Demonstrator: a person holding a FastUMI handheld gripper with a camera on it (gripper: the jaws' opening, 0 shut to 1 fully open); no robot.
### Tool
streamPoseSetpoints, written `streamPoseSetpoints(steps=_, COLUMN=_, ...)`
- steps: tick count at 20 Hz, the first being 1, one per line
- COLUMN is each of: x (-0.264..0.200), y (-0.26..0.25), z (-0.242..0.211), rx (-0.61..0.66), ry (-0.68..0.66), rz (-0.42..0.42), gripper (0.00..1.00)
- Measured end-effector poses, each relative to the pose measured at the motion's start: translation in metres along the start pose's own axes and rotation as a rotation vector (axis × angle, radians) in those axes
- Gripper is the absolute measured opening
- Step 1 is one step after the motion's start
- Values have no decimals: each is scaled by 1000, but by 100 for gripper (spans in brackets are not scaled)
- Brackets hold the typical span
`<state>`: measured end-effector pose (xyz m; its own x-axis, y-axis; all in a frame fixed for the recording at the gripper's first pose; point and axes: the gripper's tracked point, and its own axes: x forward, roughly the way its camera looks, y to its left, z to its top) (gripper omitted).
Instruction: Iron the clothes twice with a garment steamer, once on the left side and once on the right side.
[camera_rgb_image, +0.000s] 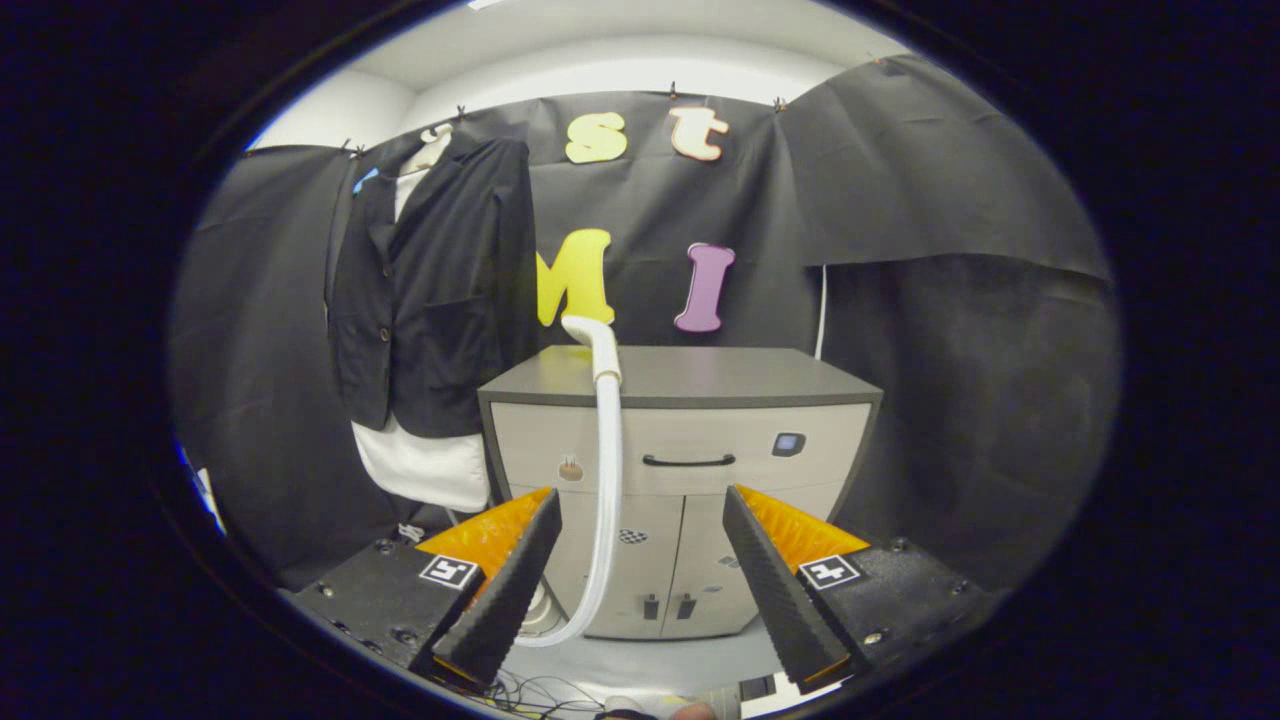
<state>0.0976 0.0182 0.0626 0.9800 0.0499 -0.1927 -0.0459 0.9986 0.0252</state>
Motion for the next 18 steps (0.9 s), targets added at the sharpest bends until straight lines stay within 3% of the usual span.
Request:
streamPoseSetpoints(steps=4, x=53, y=10, z=38, rx=14, ry=65, rz=84, gripper=100)
streamPoseSetpoints(steps=14, x=171, y=49, z=109, rx=-95, ry=270, rz=263, gripper=100)
streamPoseSetpoints(steps=18, x=205, y=44, z=128, rx=-111, ry=333, rz=265, gripper=100)
